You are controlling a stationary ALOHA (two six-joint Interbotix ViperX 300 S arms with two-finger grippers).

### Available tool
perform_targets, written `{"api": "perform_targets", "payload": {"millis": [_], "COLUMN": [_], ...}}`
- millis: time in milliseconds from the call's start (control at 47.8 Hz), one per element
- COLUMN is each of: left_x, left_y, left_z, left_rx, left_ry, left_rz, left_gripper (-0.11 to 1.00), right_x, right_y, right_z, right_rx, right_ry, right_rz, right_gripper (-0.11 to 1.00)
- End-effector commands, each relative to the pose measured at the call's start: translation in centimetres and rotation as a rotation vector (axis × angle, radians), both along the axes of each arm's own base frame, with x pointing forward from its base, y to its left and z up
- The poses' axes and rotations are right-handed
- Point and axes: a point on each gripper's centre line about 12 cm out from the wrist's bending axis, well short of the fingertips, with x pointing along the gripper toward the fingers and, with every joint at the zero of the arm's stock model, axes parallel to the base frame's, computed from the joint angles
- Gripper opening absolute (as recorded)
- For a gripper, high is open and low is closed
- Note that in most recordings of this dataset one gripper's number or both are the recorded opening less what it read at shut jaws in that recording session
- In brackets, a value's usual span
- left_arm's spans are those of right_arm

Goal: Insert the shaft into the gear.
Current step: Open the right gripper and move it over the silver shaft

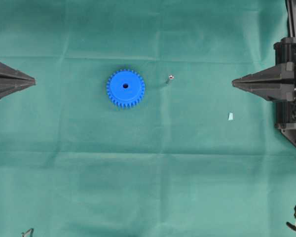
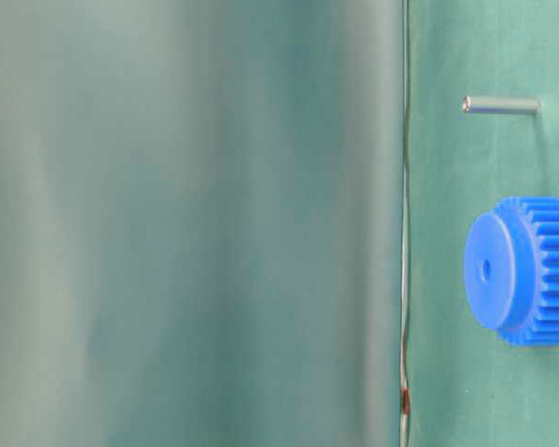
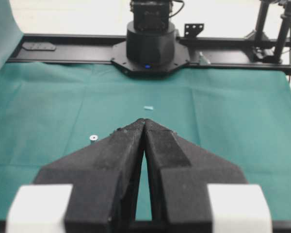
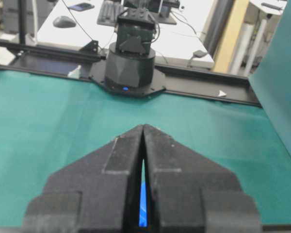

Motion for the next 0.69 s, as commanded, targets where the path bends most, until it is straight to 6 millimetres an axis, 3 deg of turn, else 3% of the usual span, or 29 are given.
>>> {"api": "perform_targets", "payload": {"millis": [0, 314, 565, 670], "left_x": [0.5, 0.4, 0.5, 0.5], "left_y": [-0.3, -0.3, -0.3, -0.3], "left_z": [0.6, 0.7, 0.6, 0.6], "left_rx": [0.011, 0.005, 0.005, 0.005], "left_ry": [0.041, 0.057, 0.061, 0.061], "left_rz": [-0.015, -0.014, -0.014, -0.014], "left_gripper": [0.0, 0.0, 0.0, 0.0], "right_x": [0.2, 1.3, 3.4, 4.4], "right_y": [0.0, -0.3, -0.7, -1.5], "right_z": [1.0, 1.0, -0.3, -0.9], "right_rx": [-0.017, -0.013, -0.011, -0.003], "right_ry": [-0.021, 0.068, 0.152, 0.184], "right_rz": [-0.003, -0.015, -0.031, -0.059], "right_gripper": [0.02, 0.02, 0.03, 0.16]}}
